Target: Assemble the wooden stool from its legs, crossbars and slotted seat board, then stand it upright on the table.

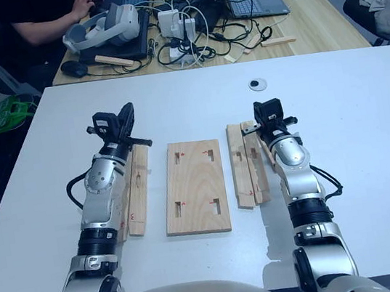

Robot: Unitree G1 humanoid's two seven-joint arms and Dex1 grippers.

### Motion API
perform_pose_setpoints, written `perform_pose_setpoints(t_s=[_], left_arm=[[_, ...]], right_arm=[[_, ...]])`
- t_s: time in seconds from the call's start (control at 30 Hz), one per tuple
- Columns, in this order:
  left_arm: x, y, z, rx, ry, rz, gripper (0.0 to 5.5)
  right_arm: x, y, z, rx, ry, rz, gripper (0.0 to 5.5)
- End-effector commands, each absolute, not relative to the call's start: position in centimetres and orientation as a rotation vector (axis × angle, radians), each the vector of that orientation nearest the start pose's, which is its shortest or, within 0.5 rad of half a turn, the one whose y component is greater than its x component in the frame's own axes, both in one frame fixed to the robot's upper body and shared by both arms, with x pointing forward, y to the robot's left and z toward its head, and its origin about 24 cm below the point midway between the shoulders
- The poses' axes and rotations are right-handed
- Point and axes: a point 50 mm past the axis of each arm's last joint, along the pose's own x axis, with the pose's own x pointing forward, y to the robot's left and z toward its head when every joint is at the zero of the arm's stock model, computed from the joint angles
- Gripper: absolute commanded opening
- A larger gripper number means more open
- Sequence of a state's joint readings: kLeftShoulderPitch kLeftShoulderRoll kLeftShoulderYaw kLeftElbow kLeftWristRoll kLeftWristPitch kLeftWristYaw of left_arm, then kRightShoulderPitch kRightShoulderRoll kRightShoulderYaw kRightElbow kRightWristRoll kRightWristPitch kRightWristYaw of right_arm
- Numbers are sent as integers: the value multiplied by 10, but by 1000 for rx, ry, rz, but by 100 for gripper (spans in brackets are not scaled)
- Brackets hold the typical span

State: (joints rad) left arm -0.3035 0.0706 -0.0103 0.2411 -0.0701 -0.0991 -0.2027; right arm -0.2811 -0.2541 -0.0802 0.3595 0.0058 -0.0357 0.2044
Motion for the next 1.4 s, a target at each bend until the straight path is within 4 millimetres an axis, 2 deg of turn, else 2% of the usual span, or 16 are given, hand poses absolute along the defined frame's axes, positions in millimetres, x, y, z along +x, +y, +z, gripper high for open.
perform_pose_setpoints(t_s=[0.03,0.13,0.23,0.33,0.47,0.6,0.7,0.83,0.97,1.13,1.27,1.4], left_arm=[[310,132,79,34,-151,-279,1],[310,132,80,35,-148,-272,1],[312,139,89,39,-136,-240,40],[306,158,106,97,-100,-246,92],[275,196,116,246,27,-236,153],[231,224,95,362,274,-213,217],[211,222,84,359,398,-264,260],[196,222,74,396,553,-326,322],[185,224,66,450,658,-373,378],[180,224,61,485,694,-389,458],[181,222,62,455,682,-375,458],[193,217,72,321,575,-319,458]], right_arm=[[307,-206,50,-219,63,119,0],[307,-206,50,-219,62,118,0],[306,-207,50,-220,61,116,0],[301,-213,50,-215,62,88,0],[293,-219,50,-202,71,58,0],[285,-223,49,-191,75,26,0],[282,-225,49,-186,81,18,0],[279,-225,50,-183,87,11,0],[278,-224,50,-179,91,14,0],[276,-223,49,-173,98,20,0],[276,-222,48,-170,103,24,0],[276,-223,48,-169,106,24,0]])
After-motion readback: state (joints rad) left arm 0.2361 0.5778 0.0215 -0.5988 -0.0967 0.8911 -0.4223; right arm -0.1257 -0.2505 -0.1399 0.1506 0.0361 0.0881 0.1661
